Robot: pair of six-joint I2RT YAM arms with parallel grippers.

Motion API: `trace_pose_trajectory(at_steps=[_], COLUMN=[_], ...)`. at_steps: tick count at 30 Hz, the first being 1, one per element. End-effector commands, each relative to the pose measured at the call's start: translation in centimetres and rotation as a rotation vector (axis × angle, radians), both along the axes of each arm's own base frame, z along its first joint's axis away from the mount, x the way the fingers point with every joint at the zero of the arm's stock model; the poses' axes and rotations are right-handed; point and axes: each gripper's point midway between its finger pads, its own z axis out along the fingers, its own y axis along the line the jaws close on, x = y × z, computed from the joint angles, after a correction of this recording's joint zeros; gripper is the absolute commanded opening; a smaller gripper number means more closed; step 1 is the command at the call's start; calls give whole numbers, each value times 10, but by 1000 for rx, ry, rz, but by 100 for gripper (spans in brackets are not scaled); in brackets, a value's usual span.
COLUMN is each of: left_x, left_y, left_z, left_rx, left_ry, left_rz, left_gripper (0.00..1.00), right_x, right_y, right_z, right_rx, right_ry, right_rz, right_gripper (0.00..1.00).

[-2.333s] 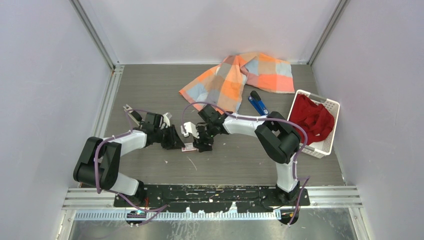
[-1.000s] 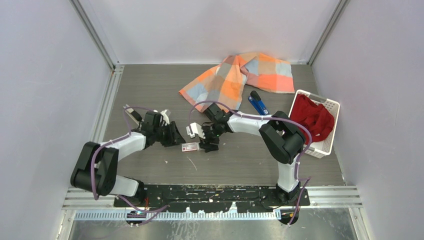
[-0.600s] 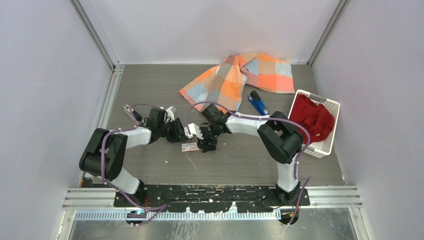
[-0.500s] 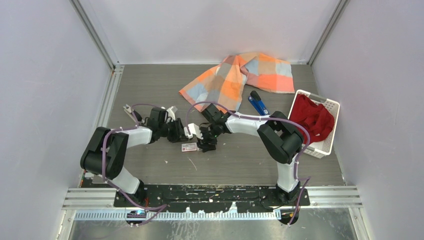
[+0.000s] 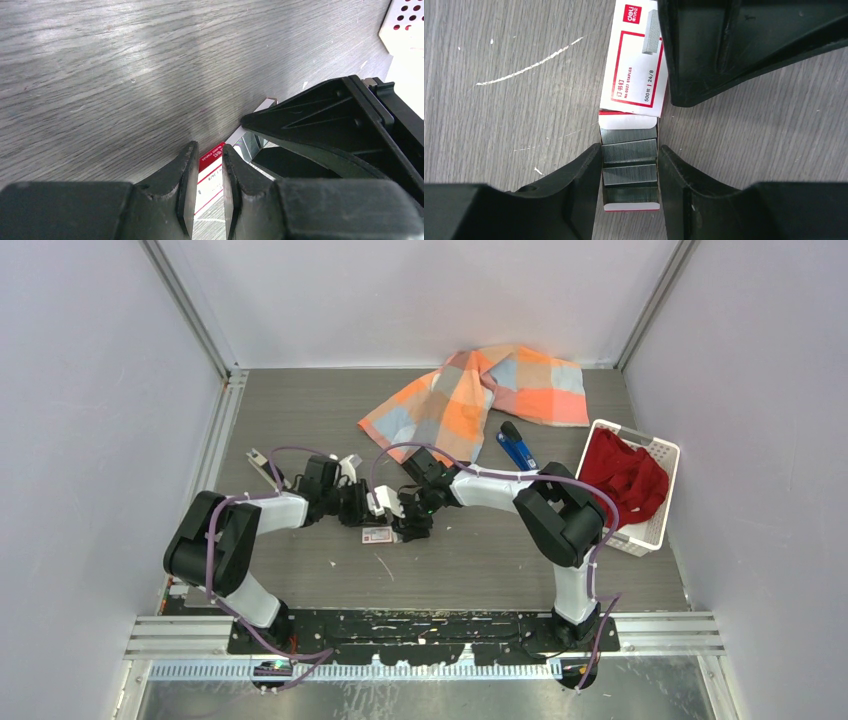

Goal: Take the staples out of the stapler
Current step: Close the staple box at the center of the board.

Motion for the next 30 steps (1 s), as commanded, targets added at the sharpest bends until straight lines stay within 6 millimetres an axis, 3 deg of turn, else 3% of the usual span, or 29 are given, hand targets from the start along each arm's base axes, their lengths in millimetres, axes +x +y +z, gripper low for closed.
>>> trace_pose_trajectory(at_steps=[1,30], left_x=[-5,-14], left_y=[1,0], left_z=[-1,-10], left_rx=[26,55], left_ry=[3,37], left_rz=[-30,-85], left_gripper=[25,22], right_x=[9,13], right_y=[-6,-7], right_z=[-19,-22], right_rx=[-66,-77], right_ry=[-32,-38], right_rz=[-34,-62], right_gripper=[47,44])
